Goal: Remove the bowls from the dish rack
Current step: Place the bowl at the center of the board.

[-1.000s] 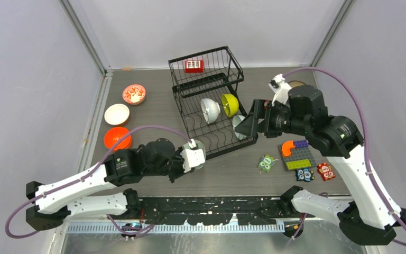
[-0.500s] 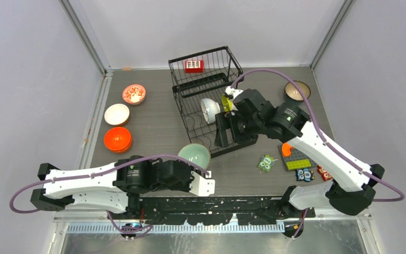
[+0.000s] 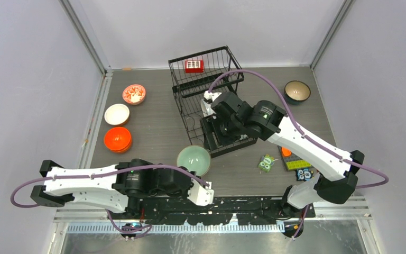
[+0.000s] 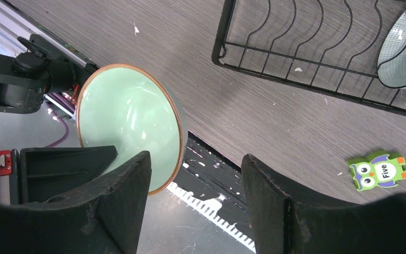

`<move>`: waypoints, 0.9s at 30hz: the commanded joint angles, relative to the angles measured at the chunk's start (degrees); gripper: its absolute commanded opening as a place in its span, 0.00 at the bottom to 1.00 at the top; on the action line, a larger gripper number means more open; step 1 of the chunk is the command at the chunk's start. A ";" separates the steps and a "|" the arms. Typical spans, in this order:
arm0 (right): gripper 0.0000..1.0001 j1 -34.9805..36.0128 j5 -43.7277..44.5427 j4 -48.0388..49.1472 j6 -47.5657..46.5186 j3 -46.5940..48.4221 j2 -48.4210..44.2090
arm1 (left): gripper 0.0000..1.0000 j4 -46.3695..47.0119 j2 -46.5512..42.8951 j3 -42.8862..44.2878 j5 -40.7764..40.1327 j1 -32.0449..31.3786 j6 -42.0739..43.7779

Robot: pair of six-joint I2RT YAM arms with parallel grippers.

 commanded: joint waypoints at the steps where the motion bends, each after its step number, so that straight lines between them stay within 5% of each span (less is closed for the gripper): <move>1: 0.65 0.96 1.04 -1.16 -1.68 2.16 1.35 | 0.00 0.56 -0.13 1.61 -1.38 -0.72 1.41; 27: 0.45 5.22 -0.46 3.58 -1.21 -3.75 5.17 | 0.00 -1.44 -0.30 2.84 -0.47 -1.37 2.07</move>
